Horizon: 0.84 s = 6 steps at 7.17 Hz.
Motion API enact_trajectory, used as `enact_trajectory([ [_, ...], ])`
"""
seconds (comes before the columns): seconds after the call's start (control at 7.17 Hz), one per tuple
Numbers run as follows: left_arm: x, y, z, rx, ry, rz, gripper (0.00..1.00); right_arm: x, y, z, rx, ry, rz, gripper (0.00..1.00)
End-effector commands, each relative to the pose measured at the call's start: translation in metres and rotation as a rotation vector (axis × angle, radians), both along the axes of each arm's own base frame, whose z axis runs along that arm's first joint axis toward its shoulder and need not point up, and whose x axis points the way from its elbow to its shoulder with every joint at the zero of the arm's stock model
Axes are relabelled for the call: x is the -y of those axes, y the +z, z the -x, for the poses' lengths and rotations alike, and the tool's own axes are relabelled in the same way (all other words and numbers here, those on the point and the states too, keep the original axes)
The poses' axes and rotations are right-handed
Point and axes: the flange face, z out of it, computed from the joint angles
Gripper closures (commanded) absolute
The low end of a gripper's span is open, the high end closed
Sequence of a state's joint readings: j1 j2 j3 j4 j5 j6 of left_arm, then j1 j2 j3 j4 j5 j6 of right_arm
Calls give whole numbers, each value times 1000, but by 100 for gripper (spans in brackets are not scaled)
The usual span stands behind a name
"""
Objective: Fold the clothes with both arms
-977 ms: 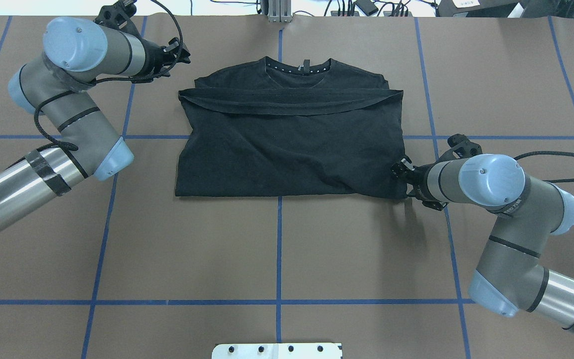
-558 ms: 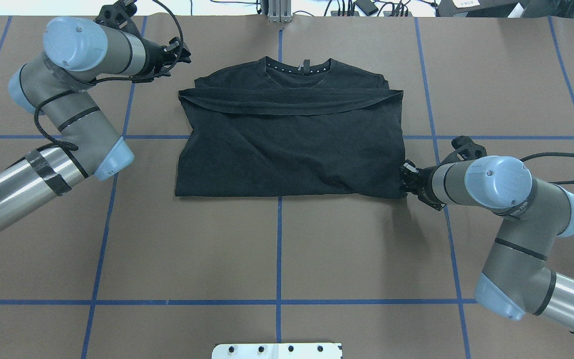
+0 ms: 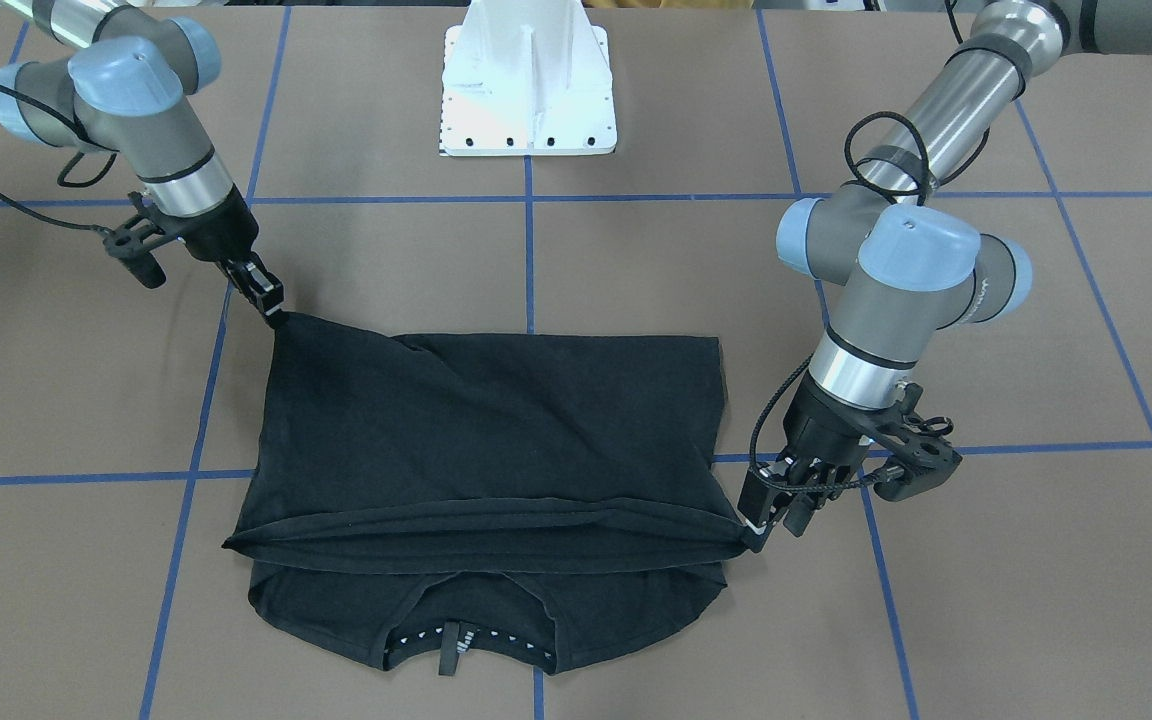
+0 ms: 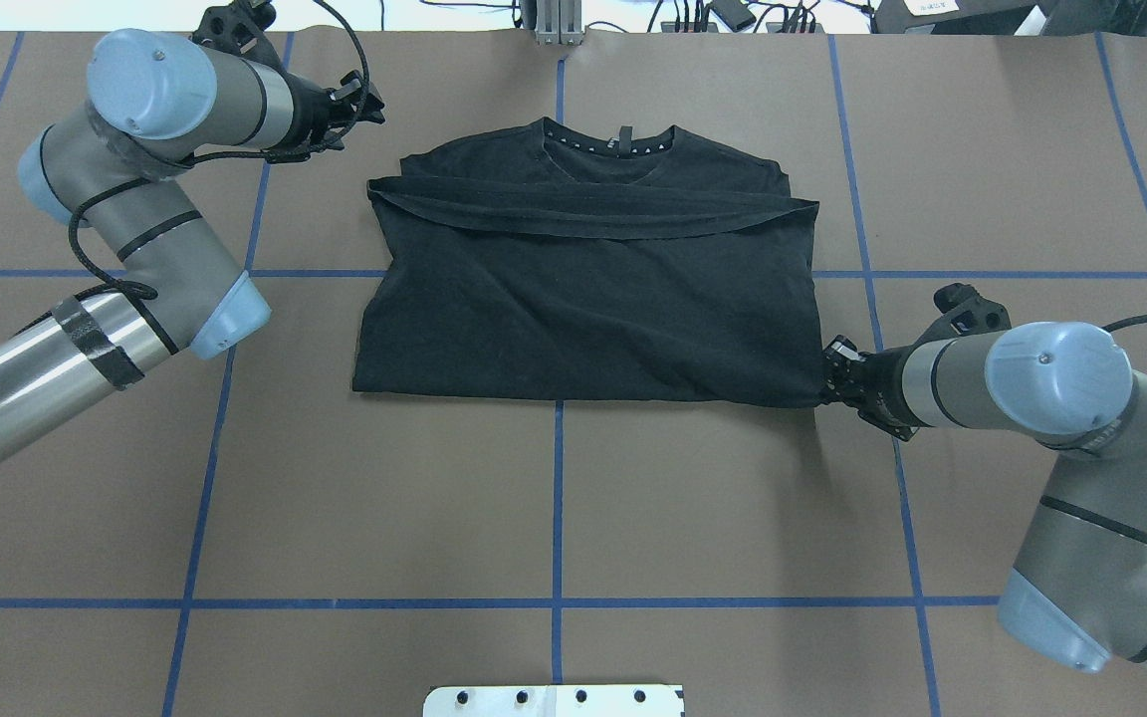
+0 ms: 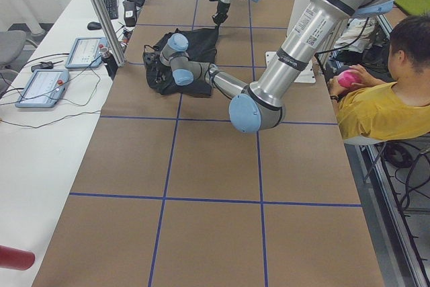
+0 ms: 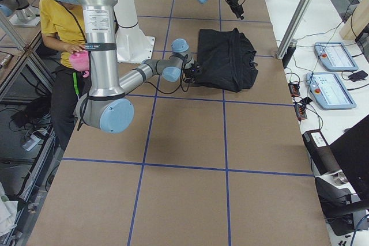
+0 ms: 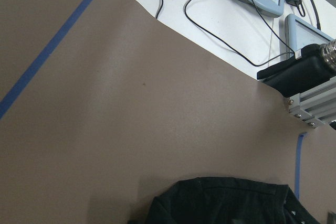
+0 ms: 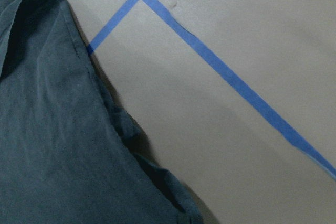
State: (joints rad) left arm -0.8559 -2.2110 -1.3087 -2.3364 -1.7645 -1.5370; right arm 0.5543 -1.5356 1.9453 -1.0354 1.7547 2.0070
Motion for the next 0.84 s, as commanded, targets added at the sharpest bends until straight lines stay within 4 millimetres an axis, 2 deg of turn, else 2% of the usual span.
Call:
enact_trajectory([
  [0.0, -7, -17, 5, -2, 11, 5, 34, -72, -13, -11, 39, -145, 32, 100],
  [0.14, -13, -26, 7, -7, 31, 14, 34, -109, -26, -9, 78, -208, 102, 100],
  [0.28, -20, -37, 9, -26, 61, 12, 34, -154, -46, -6, 126, -348, 166, 100],
  [0.42, -32, -43, 13, -42, 103, 22, 34, -204, -55, 14, 137, -486, 204, 100],
  [0.56, -48, -42, 19, -65, 149, 25, 34, -245, -58, 30, 132, -582, 207, 100],
  [0.7, -59, -49, 22, -84, 174, 16, 32, -257, -62, 33, 139, -612, 207, 2],
])
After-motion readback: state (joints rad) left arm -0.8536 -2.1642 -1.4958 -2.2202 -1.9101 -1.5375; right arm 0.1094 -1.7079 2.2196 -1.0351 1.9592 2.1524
